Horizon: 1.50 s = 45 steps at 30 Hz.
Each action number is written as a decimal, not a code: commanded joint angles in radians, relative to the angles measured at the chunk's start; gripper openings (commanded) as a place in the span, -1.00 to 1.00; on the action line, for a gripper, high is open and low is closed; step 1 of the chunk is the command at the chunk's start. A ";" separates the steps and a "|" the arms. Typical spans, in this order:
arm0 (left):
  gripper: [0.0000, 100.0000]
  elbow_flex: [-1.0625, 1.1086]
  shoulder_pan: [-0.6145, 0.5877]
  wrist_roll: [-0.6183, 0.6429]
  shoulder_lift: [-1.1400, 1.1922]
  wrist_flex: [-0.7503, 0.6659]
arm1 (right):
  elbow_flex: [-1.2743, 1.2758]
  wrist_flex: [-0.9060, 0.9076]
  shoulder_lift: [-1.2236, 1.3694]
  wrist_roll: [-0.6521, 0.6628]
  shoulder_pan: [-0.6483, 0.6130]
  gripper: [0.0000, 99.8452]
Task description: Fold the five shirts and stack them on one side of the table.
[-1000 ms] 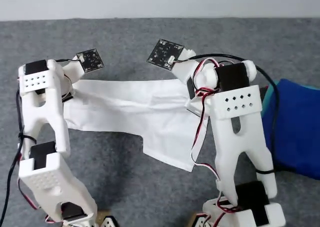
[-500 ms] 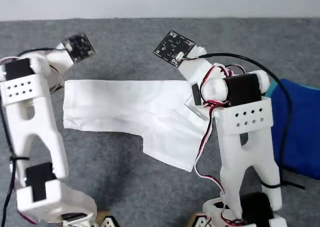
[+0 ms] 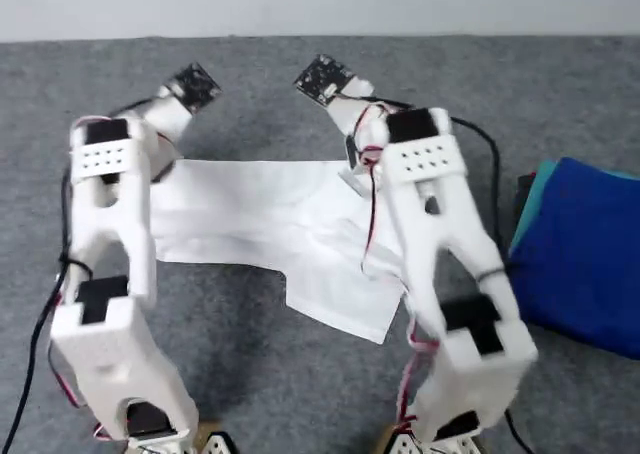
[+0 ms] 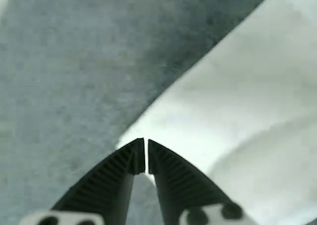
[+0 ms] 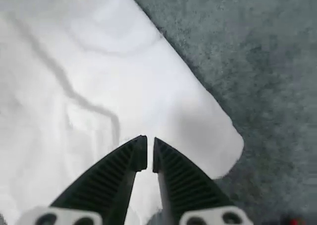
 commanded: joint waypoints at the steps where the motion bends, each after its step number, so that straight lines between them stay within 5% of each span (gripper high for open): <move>1: -0.97 -0.067 -0.002 0.049 0.071 -0.017 | -0.144 -0.022 0.116 -0.031 0.008 -0.98; 11: -0.97 -0.367 -0.014 0.052 0.358 0.012 | -0.456 -0.019 0.460 -0.031 0.088 -0.98; 23: -0.97 -1.078 0.015 0.054 0.726 0.215 | -0.675 -0.012 0.613 -0.034 0.125 -0.98; 32: -0.97 -1.501 0.058 0.018 0.766 0.674 | -0.677 0.111 0.532 -0.035 0.117 -0.98; 45: -0.97 -1.214 0.000 0.003 0.767 0.666 | -0.675 0.162 0.572 -0.031 0.122 -0.98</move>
